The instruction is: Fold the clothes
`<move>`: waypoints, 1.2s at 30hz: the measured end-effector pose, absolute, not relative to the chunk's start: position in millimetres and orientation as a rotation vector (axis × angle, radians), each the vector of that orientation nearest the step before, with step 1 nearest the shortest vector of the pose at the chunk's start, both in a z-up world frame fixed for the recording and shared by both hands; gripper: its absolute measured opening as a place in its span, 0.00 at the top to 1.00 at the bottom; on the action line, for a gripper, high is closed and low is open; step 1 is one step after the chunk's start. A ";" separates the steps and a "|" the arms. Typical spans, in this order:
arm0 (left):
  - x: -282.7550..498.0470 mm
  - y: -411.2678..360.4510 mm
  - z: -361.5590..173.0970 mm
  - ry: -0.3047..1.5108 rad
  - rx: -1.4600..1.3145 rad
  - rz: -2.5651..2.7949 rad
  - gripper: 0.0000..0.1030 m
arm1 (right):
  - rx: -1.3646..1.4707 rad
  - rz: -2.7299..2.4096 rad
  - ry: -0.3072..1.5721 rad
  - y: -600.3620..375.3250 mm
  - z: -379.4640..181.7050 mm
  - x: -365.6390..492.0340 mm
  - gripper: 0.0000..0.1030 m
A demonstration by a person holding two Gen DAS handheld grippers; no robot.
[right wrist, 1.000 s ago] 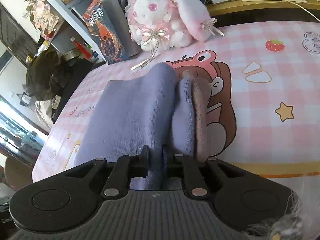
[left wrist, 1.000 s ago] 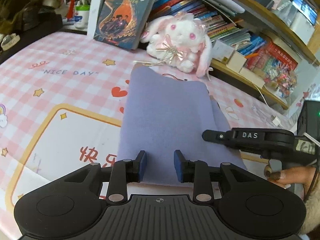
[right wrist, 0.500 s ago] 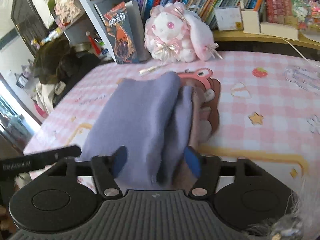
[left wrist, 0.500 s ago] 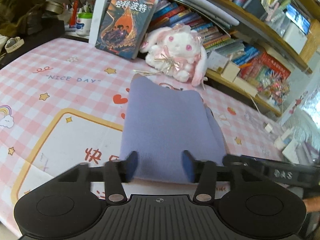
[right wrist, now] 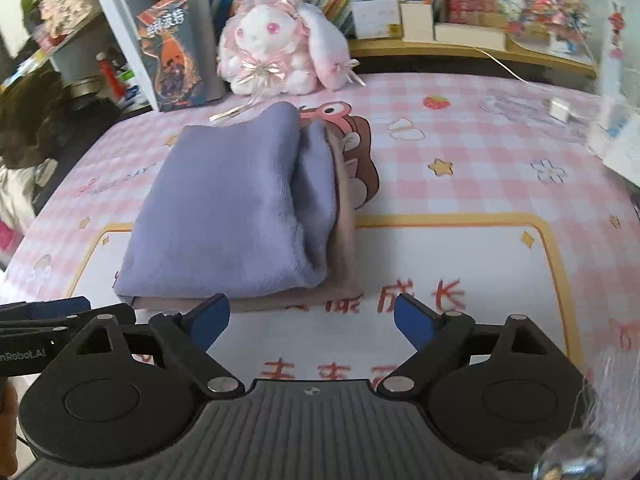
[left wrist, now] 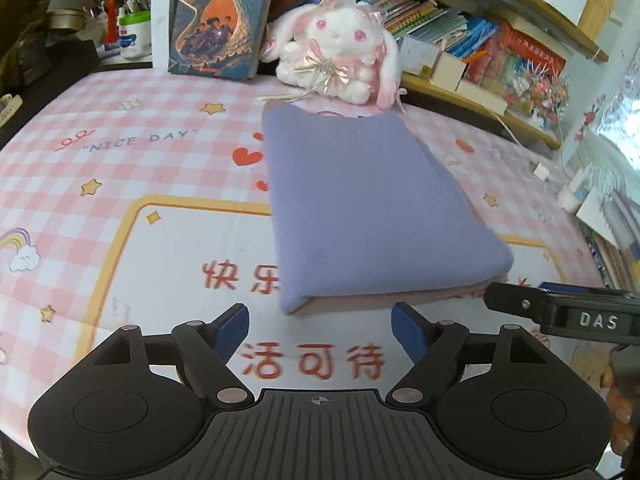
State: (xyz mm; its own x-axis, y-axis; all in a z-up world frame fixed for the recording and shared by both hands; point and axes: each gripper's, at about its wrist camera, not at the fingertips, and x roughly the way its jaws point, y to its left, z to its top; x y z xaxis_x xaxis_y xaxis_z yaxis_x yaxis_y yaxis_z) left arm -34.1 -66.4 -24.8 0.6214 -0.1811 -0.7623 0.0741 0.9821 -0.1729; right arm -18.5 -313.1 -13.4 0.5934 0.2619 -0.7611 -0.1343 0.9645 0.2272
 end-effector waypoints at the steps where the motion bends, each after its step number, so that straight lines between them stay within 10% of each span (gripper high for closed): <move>1: -34.2 -61.6 -25.6 0.891 -0.126 -0.150 0.15 | 0.156 0.220 0.915 -309.5 -13.8 -20.9 0.13; 36: 48.0 4.5 -58.0 0.961 -0.668 -0.143 0.13 | 0.429 0.241 0.989 -345.7 -20.1 72.2 0.09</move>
